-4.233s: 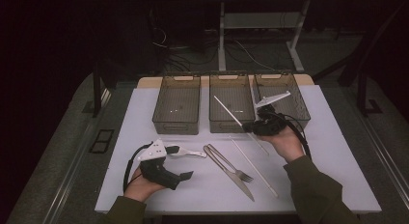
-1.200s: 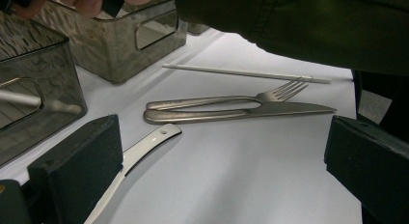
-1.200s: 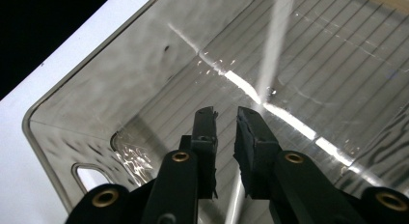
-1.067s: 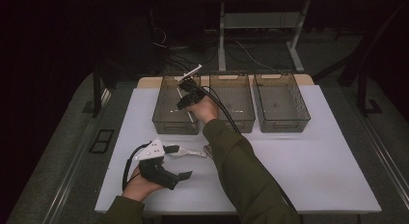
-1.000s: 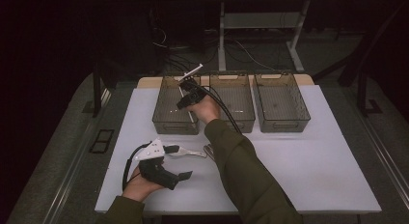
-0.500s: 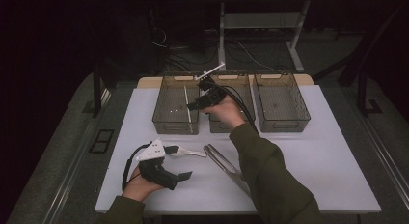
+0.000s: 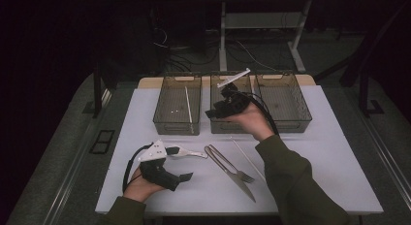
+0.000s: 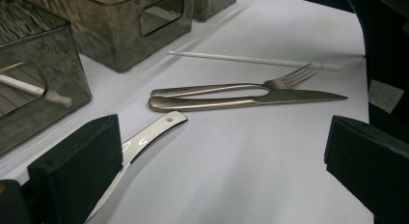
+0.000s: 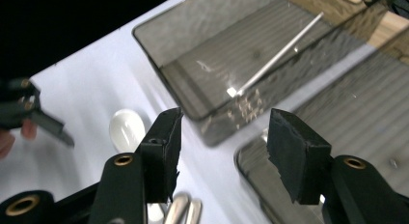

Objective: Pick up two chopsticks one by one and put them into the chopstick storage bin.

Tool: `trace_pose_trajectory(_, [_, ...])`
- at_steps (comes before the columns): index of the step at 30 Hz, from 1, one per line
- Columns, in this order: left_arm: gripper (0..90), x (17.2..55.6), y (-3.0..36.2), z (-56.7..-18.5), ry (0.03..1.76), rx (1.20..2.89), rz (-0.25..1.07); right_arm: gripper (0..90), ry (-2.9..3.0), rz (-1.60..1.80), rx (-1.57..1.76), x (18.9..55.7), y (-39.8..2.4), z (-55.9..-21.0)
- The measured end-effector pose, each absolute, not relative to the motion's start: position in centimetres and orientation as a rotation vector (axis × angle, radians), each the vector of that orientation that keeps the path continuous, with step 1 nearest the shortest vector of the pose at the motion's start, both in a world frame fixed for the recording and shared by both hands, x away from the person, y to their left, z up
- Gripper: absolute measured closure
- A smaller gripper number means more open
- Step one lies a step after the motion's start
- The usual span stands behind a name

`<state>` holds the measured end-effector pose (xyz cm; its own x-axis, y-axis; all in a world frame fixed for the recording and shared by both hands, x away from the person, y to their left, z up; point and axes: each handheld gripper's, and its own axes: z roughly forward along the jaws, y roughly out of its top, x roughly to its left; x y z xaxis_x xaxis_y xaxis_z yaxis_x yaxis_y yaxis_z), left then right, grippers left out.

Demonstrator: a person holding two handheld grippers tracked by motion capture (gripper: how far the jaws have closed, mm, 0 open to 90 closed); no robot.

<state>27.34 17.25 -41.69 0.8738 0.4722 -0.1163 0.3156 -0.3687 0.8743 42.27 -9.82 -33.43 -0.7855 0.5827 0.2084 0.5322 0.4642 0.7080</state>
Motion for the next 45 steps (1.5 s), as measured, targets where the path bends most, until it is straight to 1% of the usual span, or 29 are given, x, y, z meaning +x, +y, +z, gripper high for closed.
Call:
trace_pose_trajectory(11, [0.0,27.4,17.2,-41.8,0.592,1.984,0.176,44.7,2.647,1.212,0.998,38.8,-14.1,-34.9])
trace_pose_trajectory(16, [0.0,27.4,17.2,-41.9,0.590,1.989,0.179,45.4,2.642,1.187,1.012,37.5,-15.4,-35.5])
trace_pose_trajectory(26, [0.0,27.3,17.2,-41.8,0.588,1.990,0.191,49.5,2.627,1.124,1.063,34.5,-18.0,-37.3])
trace_pose_trajectory(35, [0.0,27.2,17.3,-41.7,0.588,1.983,0.195,56.8,2.634,1.037,1.090,32.2,-20.3,-39.4])
trace_pose_trajectory(38, [0.0,27.2,17.2,-41.7,0.587,1.985,0.196,57.6,2.638,1.033,1.097,31.7,-20.6,-39.7])
trace_pose_trajectory(45, [0.0,27.2,17.2,-41.7,0.583,1.988,0.200,63.2,2.652,1.007,1.110,30.0,-21.6,-40.5])
